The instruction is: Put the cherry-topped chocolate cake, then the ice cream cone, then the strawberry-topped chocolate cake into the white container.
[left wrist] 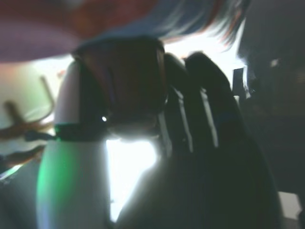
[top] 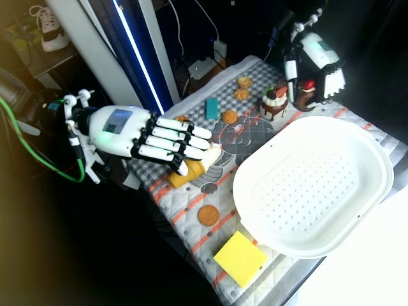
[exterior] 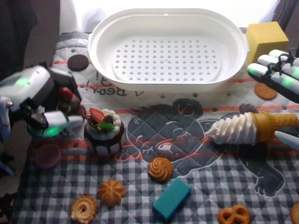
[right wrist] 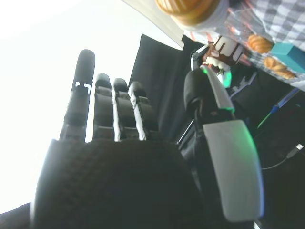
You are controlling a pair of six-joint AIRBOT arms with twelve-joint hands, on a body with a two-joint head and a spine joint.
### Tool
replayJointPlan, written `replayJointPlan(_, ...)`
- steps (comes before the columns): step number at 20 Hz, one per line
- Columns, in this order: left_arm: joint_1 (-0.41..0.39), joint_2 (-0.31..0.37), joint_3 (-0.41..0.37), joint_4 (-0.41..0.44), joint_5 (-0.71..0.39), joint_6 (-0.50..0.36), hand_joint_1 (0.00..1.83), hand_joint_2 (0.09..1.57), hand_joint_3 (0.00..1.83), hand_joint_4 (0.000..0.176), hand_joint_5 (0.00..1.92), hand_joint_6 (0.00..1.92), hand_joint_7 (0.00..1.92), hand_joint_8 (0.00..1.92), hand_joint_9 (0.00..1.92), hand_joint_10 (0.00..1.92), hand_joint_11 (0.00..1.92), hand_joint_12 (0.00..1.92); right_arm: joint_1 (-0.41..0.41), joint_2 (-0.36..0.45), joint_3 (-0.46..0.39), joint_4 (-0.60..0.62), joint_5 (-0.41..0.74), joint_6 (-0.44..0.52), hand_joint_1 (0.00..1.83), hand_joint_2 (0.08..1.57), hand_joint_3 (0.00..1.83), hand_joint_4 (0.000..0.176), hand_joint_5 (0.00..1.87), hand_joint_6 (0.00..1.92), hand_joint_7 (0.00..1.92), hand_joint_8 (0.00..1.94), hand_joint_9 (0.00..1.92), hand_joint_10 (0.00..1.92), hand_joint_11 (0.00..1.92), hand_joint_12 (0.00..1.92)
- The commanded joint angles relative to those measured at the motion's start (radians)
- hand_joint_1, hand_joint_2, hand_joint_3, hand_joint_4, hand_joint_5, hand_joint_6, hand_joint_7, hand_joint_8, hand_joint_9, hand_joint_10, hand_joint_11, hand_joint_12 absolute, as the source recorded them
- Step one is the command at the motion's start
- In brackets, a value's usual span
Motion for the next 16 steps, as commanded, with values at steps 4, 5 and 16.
replayJointPlan(4,-0.098,0.030,-0.015,0.142,-0.169,-0.003,1.46,1.20,0.00,0.000,0.74,1.36,0.75,1.33,0.76,1.36,0.64,1.66,0.006,0.003,-0.001,-0.003,0.130,0.004,0.52,1.33,0.00,0.000,0.01,0.00,0.02,0.00,0.05,0.09,0.00,1.23)
replayJointPlan(5,-0.125,0.026,-0.006,0.150,-0.151,-0.003,1.48,1.19,0.00,0.000,0.75,1.35,0.75,1.32,0.75,1.35,0.67,1.67,0.005,0.002,-0.001,-0.003,0.130,0.005,0.52,1.34,0.00,0.000,0.01,0.00,0.02,0.00,0.04,0.10,0.00,1.21)
replayJointPlan(16,-0.407,-0.251,0.336,-0.011,0.277,0.173,1.21,1.22,0.00,0.000,0.85,1.29,0.72,1.37,0.60,1.54,0.52,1.92,0.001,-0.006,0.004,-0.002,0.131,0.008,0.56,1.36,0.00,0.000,0.02,0.01,0.04,0.01,0.05,0.16,0.00,1.15)
